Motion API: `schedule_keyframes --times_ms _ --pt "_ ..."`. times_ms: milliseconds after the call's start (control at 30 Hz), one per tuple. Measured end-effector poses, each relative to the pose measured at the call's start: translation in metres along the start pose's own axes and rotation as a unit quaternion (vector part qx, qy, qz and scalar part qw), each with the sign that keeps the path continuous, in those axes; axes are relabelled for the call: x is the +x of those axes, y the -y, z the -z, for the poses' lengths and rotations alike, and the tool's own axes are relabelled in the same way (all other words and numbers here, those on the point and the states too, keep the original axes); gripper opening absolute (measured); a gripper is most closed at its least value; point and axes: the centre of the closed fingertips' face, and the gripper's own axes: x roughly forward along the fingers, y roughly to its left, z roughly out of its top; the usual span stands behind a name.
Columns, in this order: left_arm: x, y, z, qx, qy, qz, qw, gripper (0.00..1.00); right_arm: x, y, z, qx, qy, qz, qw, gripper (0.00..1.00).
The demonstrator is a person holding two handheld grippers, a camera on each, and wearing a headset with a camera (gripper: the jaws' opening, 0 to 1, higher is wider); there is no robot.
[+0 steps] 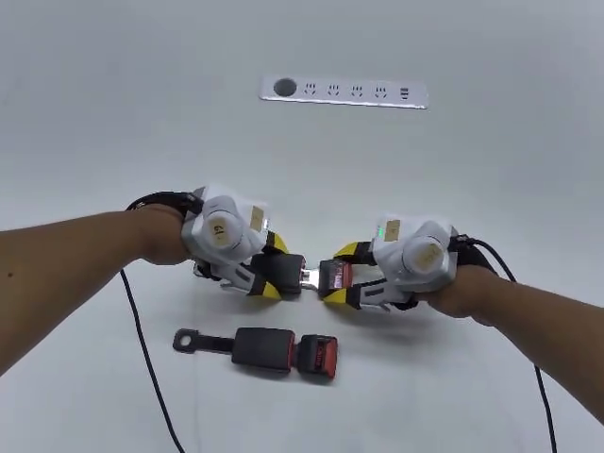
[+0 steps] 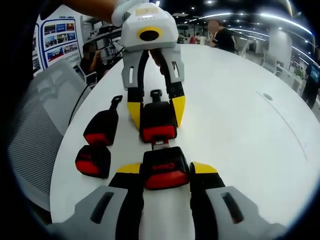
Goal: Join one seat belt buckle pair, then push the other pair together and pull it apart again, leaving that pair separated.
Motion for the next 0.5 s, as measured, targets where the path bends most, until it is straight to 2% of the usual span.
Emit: schedule_keyframes --times_ms 267,500 --pt "0.001 0.000 0.000 -0.006 0.004 -0.006 1.0000 0.36 -0.004 -0.001 0.007 0.001 0.004 0.001 1.0000 0.35" --pt "0.001 -0.001 0.001 -0.010 0.007 -0.008 0.9999 0.36 -0.019 0.004 0.022 0.003 0.002 0.003 1.0000 0.35"
